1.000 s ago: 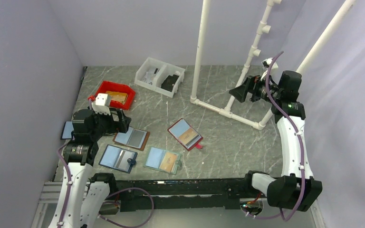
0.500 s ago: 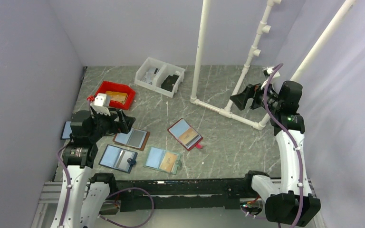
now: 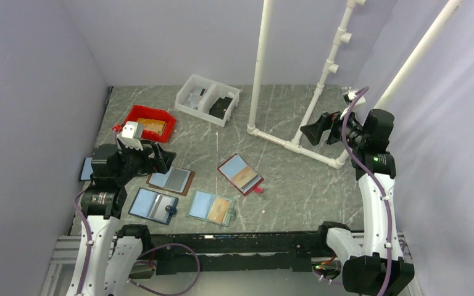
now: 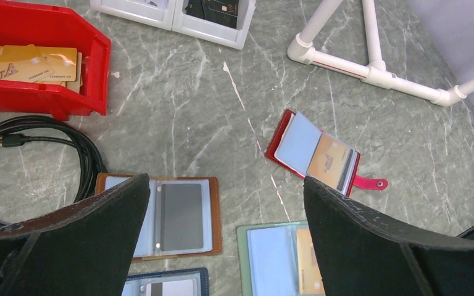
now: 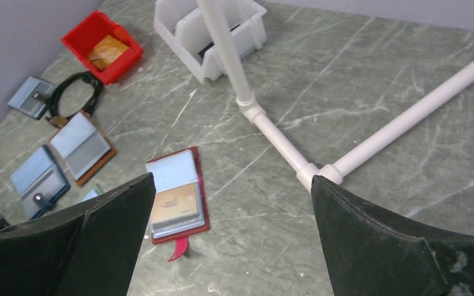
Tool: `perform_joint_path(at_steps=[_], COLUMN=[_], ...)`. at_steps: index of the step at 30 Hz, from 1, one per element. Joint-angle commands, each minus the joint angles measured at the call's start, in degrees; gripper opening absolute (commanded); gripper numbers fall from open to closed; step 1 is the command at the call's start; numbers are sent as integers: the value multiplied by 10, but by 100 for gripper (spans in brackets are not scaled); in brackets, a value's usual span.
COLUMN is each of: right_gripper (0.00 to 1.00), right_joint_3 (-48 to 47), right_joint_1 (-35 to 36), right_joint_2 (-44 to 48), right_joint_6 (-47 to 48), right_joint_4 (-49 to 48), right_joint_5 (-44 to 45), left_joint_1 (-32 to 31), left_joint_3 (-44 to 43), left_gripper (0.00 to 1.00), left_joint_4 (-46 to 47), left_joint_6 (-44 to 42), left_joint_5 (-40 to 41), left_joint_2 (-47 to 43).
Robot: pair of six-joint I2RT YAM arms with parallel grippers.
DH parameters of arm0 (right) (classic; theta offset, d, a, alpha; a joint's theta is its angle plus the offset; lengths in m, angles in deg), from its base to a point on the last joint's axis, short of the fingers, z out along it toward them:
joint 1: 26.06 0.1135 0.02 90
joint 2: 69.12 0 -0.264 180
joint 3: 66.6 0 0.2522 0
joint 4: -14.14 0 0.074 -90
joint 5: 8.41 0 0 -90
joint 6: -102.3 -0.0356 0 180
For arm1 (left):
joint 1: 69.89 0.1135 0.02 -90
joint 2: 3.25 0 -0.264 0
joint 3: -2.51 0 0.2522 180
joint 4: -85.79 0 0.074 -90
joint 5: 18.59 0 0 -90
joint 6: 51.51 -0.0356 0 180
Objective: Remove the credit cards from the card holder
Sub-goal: Reset both arms
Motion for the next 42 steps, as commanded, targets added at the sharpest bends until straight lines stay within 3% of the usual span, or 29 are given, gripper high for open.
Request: perform_joint_path(at_steps=[1,22,42], right_gripper=[100,100,100], right_joint_3=[31,38,42], right_joint_1=[-6,-11,-27], right_joint_2=[30,41,32], right_joint_6=[-10,-14,-34], right_joint_4=[-39,-44,-60], right_joint_5=[-74,-23,-37], left_joint_1=[3,3,3], left_joint_3=[-20,-20,-17], left_gripper=[99,99,99], left_joint_4=[14,13,15], left_joint_6=[6,8,10], left_joint_5=[-13,-13,-8], left_joint_2=[-6,5,2])
